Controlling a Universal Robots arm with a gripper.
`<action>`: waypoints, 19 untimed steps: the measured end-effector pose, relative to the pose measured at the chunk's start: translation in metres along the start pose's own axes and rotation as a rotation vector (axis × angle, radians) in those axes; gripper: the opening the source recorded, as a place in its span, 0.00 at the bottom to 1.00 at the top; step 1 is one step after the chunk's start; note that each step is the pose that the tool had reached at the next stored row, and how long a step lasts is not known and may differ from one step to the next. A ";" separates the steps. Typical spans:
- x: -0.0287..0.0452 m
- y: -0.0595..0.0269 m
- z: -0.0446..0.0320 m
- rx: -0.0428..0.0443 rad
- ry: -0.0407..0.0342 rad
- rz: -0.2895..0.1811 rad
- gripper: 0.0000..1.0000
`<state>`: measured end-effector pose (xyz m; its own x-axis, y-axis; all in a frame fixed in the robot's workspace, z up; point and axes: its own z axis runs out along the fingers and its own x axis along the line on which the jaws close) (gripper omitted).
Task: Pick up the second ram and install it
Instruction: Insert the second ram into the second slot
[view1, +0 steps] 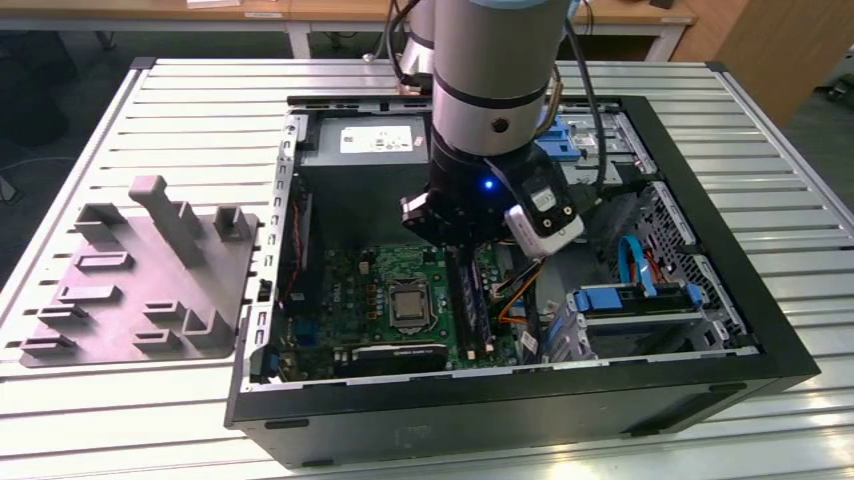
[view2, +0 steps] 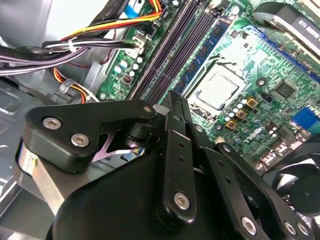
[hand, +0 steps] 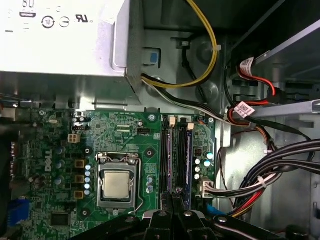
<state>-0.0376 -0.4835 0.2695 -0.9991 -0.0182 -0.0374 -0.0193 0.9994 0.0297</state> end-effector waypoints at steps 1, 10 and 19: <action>0.0000 0.0000 0.0005 0.0000 0.0000 0.002 0.11; 0.0007 -0.0003 0.0106 -0.0005 -0.0001 0.002 0.11; 0.0022 -0.0009 0.0303 -0.0008 0.0000 0.002 0.11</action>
<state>-0.0386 -0.4836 0.2391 -0.9992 -0.0161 -0.0374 -0.0173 0.9994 0.0306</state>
